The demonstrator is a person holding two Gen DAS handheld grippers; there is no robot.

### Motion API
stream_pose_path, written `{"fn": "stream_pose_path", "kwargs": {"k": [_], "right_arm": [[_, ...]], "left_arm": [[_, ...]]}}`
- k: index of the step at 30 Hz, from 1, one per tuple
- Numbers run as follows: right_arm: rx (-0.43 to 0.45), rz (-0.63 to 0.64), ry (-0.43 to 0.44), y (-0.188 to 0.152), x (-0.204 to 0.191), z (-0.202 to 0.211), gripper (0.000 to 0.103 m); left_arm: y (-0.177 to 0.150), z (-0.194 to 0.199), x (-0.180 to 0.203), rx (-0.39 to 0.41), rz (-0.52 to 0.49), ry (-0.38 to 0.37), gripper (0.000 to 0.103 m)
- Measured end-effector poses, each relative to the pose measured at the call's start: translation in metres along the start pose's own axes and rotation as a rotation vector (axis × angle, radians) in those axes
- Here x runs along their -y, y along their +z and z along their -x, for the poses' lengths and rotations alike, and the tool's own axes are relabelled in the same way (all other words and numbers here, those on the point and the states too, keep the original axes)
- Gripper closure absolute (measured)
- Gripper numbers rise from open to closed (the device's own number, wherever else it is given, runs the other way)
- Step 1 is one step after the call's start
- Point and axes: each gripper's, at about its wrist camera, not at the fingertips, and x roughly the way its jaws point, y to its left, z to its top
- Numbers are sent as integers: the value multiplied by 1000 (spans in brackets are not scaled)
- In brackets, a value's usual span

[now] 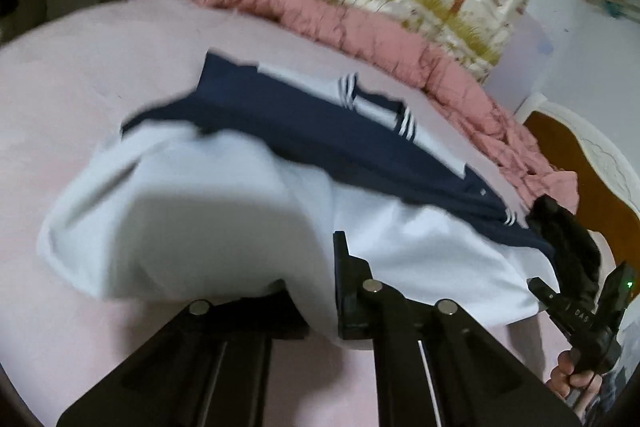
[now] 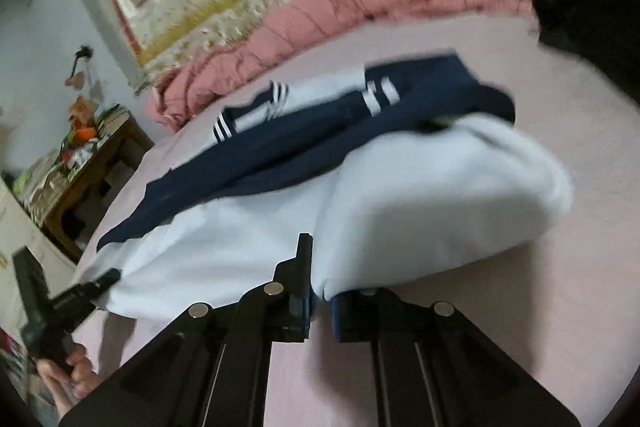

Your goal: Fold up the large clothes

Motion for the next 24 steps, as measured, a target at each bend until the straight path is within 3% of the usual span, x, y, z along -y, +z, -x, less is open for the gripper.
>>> {"fn": "stream_pose_path", "kwargs": {"k": [3, 7, 10, 15, 20, 22, 24], "right_arm": [[57, 54, -12, -26, -11, 53, 96], [55, 137, -54, -77, -20, 126, 95], [62, 180, -68, -108, -30, 176, 95], [54, 228, -89, -146, -40, 232, 95], [43, 202, -109, -137, -41, 239, 94], [56, 180, -118, -112, -46, 234, 94], [57, 171, -141, -79, -55, 217, 94]], "left_arm": [[-23, 45, 9, 39, -23, -13, 96], [-72, 107, 21, 52, -116, 24, 96], [-98, 149, 22, 59, -124, 28, 96], [-122, 184, 28, 32, -126, 77, 95], [-96, 183, 32, 0, -30, 92, 94], [-71, 176, 38, 18, 1, 81, 94], [-43, 157, 47, 33, -2, 116, 93]]}}
